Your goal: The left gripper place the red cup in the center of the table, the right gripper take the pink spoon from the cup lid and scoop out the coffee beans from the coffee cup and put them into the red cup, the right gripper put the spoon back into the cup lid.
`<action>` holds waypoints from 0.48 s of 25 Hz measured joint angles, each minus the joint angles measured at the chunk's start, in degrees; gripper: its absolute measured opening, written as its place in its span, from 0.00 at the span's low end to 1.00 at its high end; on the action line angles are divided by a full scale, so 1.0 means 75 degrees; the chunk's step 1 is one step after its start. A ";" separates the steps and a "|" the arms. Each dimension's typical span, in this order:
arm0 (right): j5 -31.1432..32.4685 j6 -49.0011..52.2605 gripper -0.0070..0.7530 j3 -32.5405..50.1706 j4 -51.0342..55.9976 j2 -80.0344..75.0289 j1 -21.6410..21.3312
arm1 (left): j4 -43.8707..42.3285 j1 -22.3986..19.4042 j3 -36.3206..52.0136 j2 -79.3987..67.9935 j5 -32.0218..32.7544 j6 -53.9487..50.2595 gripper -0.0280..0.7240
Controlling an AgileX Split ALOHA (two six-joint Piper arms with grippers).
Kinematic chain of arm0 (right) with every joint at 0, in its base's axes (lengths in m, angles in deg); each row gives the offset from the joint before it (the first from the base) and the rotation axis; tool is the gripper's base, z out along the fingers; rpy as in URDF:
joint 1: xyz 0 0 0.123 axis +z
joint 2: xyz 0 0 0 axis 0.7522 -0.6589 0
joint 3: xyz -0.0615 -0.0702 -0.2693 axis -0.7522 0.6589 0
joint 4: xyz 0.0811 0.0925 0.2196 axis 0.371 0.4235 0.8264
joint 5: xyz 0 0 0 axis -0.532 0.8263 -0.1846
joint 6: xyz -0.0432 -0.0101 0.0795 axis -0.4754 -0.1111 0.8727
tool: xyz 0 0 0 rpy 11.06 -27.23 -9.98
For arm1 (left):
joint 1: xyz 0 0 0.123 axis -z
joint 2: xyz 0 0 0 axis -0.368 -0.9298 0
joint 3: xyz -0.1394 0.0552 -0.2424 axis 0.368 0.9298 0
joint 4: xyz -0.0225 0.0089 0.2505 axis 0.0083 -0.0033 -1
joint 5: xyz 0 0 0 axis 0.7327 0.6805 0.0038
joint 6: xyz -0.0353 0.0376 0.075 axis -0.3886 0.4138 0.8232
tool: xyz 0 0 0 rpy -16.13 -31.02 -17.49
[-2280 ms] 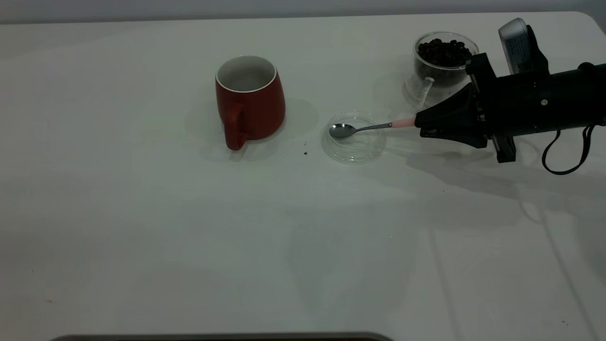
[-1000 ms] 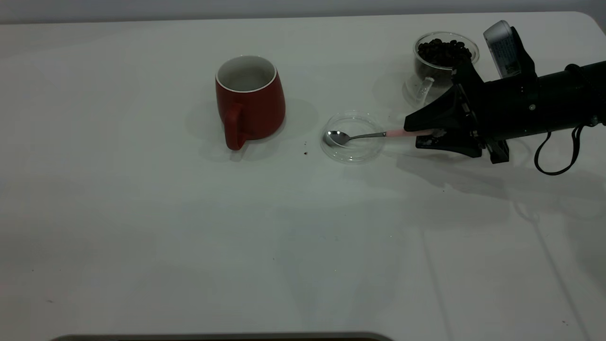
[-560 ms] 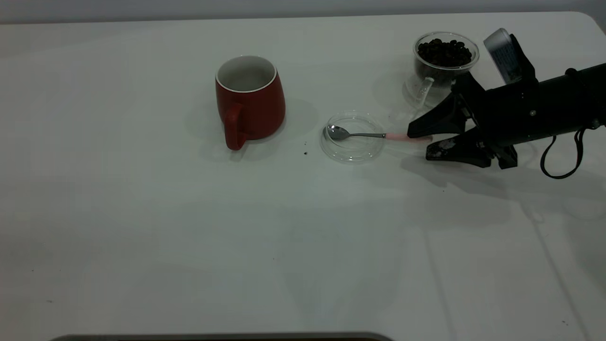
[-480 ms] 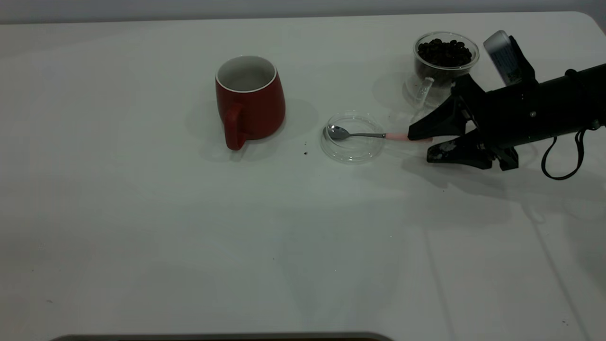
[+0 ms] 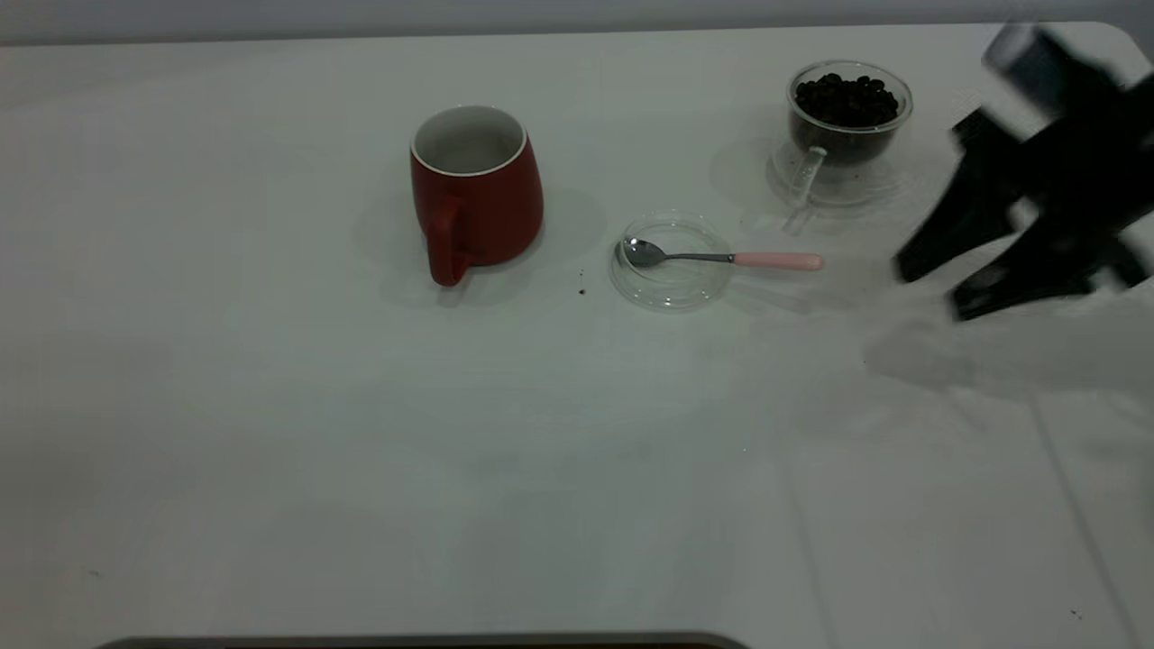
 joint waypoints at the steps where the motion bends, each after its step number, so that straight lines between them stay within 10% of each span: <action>1: 0.0092 0.0712 0.68 0.0000 -0.0840 0.0426 0.0000 | 0.0000 0.0000 0.0000 0.0000 0.0000 0.0000 0.79; 12: 0.3220 0.4365 0.68 0.0120 -0.5170 0.4639 0.0049 | 0.0000 0.0000 0.0000 0.0000 0.0000 0.0000 0.79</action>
